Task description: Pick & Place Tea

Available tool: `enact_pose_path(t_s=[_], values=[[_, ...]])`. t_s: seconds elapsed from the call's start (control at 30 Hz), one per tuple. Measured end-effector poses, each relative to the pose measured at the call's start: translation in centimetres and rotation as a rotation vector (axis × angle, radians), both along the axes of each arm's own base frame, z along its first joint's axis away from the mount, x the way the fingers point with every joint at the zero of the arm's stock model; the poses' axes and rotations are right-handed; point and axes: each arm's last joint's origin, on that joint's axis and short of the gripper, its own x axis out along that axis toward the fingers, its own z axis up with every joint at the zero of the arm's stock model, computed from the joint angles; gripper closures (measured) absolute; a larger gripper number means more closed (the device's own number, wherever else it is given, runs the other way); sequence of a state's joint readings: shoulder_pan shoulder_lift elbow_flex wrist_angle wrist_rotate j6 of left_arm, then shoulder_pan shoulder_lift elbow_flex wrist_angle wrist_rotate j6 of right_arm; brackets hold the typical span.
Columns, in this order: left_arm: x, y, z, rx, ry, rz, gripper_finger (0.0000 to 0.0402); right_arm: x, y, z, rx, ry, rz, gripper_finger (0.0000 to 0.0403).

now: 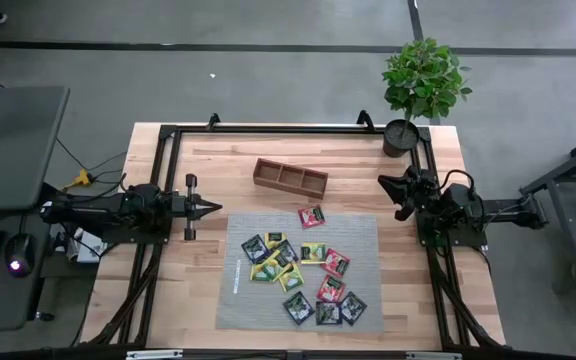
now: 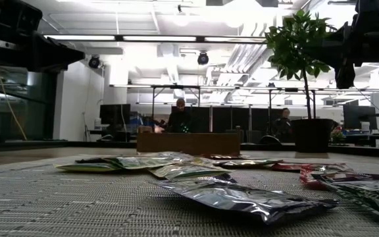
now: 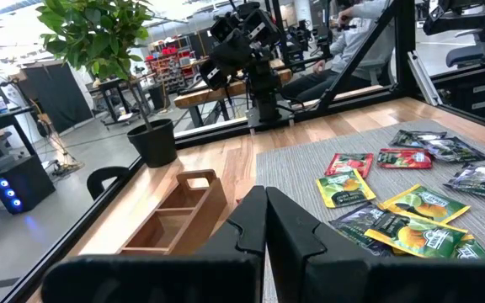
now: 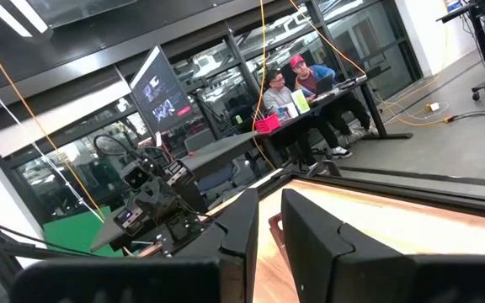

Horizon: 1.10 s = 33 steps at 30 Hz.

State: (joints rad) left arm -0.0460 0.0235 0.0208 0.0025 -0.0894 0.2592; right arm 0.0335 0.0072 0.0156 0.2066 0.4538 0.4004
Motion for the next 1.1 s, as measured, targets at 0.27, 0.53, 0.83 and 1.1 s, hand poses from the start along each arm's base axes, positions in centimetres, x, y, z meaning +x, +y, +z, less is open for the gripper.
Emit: enact_pose_path(t_s=[0.27,0.53,0.83,1.1], values=[[0.0,0.0,0.0,0.0,0.0,0.0,0.0401,0.0,0.0,-0.01,0.0,0.0,0.0,0.035],[0.0,0.0,0.02,0.0,-0.002,0.0,0.0401,0.0,0.0,-0.01,0.0,0.0,0.0,0.035],[-0.01,0.11,0.15,-0.001,-0.017,0.039,0.0401,0.0,0.0,0.0,0.0,0.0,0.0,0.035],[-0.03,0.29,0.2,0.0,-0.021,0.102,0.0401,0.0,0.0,0.0,0.0,0.0,0.0,0.035]])
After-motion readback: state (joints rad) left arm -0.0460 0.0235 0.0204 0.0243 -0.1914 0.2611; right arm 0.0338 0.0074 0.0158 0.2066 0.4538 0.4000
